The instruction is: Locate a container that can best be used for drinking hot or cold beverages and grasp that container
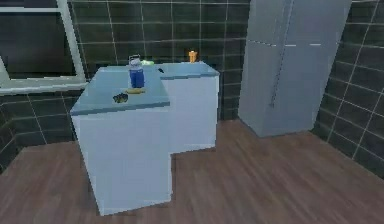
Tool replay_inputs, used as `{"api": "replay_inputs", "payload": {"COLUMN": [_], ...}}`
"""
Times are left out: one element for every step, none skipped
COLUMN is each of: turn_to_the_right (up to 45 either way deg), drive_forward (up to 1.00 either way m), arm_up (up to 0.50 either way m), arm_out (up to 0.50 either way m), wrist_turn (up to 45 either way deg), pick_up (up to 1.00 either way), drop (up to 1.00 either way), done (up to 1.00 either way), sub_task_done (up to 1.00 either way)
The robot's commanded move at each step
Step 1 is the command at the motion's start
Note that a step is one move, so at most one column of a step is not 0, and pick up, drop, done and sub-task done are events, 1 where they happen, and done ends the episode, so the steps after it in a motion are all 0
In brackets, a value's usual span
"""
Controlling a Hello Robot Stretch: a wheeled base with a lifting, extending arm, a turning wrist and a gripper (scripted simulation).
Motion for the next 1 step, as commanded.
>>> {"api": "replay_inputs", "payload": {"turn_to_the_right": [3.0], "drive_forward": [0.00], "arm_up": [0.00], "arm_out": [0.00], "wrist_turn": [0.0], "pick_up": [0.00], "drop": [0.00], "done": [0.00], "sub_task_done": [0.00]}}
